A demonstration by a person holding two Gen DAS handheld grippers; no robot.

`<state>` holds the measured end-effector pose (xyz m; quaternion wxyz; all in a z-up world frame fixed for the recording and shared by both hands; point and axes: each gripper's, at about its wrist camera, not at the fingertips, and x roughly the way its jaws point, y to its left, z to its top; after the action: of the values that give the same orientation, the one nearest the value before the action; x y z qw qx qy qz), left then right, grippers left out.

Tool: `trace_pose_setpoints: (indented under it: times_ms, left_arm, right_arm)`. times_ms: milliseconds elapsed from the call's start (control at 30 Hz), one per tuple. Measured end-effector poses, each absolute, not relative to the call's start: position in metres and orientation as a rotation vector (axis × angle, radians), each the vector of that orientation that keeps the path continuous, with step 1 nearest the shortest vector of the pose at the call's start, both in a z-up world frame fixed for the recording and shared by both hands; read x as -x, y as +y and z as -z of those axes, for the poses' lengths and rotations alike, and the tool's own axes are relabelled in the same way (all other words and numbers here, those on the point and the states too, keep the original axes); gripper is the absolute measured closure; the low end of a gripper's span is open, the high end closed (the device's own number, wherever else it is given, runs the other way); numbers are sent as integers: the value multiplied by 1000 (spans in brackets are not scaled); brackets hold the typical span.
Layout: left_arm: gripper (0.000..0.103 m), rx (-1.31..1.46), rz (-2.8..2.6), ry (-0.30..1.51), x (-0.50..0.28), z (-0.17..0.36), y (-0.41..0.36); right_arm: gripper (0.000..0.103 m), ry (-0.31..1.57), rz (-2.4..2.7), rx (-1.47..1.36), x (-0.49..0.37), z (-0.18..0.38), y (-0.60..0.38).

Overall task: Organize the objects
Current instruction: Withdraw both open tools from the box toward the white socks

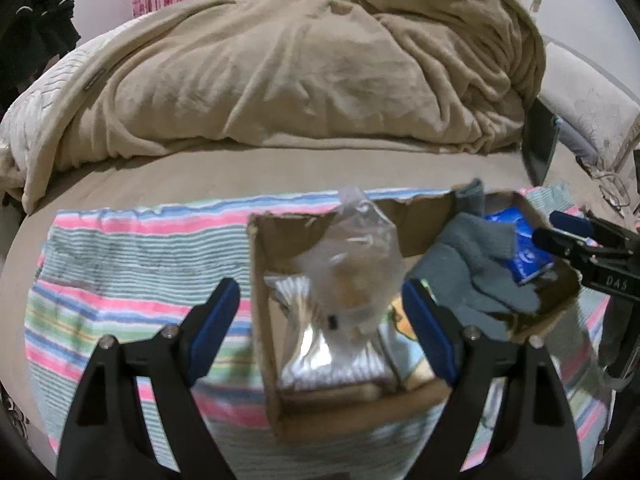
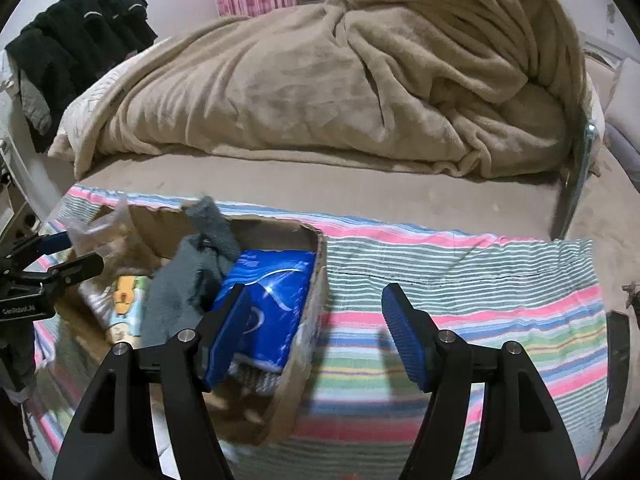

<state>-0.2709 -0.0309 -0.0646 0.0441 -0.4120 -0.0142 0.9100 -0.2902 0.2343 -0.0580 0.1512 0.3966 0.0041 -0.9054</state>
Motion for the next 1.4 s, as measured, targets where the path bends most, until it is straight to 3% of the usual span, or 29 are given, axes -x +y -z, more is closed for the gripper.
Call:
trace_pose_setpoints:
  times_ms: [300, 600, 667, 1400]
  left_arm:
    - [18, 1140, -2808, -116, 220, 28, -36]
    - [18, 1031, -2821, -70, 167, -8, -23]
    - [12, 1025, -2823, -63, 158, -12, -19]
    - [10, 1045, -2770, -45, 90, 5, 9]
  right_arm:
    - [32, 37, 2599, -1056, 241, 21, 224]
    - [32, 52, 2593, -1011, 198, -7, 212]
    - [32, 50, 2590, -1009, 191, -10, 211]
    - [32, 99, 2544, -1019, 125, -1, 193]
